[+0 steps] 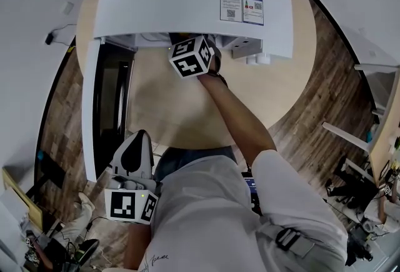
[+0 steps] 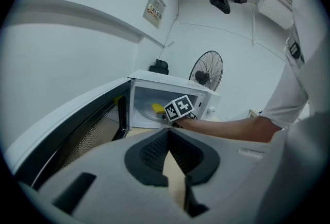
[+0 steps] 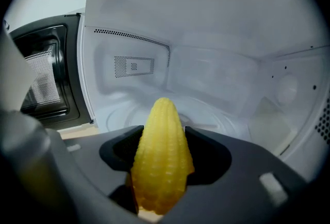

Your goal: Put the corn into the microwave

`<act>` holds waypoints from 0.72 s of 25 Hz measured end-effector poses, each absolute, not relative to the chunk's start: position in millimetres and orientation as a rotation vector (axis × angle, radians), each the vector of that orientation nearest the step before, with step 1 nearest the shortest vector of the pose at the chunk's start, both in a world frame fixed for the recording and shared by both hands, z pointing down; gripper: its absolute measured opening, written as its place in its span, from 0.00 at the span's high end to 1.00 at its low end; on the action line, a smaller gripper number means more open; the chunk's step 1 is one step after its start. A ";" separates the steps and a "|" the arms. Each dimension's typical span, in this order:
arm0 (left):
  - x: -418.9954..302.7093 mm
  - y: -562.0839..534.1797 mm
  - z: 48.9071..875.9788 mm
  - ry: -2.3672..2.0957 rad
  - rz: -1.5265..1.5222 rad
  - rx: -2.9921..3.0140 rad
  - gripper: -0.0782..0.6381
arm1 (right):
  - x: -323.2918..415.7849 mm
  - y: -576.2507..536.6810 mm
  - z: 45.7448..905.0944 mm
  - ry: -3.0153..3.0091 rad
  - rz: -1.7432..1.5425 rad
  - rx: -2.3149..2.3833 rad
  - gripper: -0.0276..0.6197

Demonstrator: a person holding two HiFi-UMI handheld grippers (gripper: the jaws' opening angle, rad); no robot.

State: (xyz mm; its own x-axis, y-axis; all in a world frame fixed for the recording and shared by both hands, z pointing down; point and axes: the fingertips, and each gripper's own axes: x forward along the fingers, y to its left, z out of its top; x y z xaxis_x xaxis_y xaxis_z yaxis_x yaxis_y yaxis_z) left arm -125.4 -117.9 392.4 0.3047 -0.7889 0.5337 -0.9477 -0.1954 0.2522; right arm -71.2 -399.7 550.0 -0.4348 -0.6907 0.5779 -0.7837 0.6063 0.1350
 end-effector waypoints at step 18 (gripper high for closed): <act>-134.8 -119.7 394.1 -1.543 0.374 2.027 0.90 | -72.6 -403.7 551.9 -2.212 0.173 1.180 0.55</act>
State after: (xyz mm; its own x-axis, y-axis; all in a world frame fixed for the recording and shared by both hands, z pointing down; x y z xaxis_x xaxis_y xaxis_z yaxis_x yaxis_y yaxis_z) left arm -134.8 -119.7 394.1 0.2993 -0.7916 0.5327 -0.9477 -0.1819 0.2622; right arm -72.6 -403.7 551.9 -0.4100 -0.7070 0.5762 -0.7879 0.5928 0.1668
